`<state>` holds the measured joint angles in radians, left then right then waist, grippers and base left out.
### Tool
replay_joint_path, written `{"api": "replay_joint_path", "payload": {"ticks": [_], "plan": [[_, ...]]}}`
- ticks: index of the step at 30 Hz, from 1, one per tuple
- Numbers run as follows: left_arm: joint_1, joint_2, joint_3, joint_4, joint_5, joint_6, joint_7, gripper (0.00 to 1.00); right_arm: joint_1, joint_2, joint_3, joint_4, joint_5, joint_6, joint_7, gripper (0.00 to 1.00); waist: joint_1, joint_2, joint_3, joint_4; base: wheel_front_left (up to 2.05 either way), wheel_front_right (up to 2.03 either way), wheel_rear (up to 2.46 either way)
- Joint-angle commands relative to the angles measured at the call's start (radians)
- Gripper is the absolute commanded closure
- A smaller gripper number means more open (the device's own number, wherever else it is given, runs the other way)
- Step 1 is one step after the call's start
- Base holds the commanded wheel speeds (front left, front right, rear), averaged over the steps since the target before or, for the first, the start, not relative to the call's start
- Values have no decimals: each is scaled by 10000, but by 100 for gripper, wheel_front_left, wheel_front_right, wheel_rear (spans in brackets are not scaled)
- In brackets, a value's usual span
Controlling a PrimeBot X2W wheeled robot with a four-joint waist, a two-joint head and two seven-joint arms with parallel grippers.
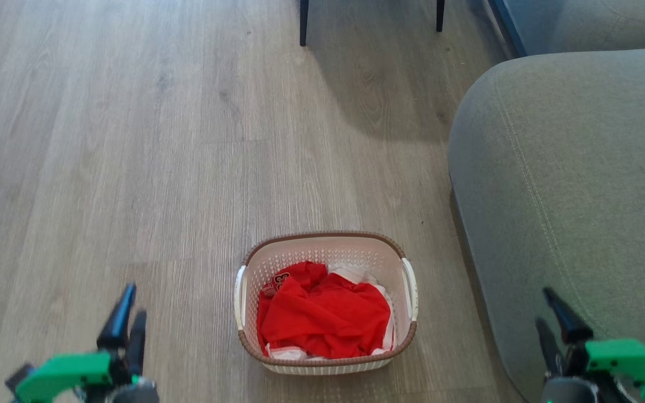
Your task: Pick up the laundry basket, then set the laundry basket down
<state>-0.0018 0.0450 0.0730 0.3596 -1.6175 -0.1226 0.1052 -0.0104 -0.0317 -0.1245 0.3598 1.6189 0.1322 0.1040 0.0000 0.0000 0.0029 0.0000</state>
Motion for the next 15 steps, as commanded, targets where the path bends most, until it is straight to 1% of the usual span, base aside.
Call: {"api": "replay_joint_path", "payload": {"ticks": [1,6,7,15], "plan": [[-205,3,-54,-247,27,-3,-69,0,-165,-21,85,-226,-4,0,-65,0,0,0,-7,-1,0,0,0],[-159,5,-148,-349,112,-7,-216,0,-163,-27,241,-271,-38,-1,-212,0,0,0,-27,-1,0,0,0],[-127,9,-273,-607,548,31,-480,0,-188,-39,399,-383,-486,-2,-475,0,0,0,-59,2,0,0,0],[-133,12,-374,-989,1442,172,-715,0,-220,-50,513,-621,-1254,-3,-709,0,0,0,-82,2,0,0,0]]}}
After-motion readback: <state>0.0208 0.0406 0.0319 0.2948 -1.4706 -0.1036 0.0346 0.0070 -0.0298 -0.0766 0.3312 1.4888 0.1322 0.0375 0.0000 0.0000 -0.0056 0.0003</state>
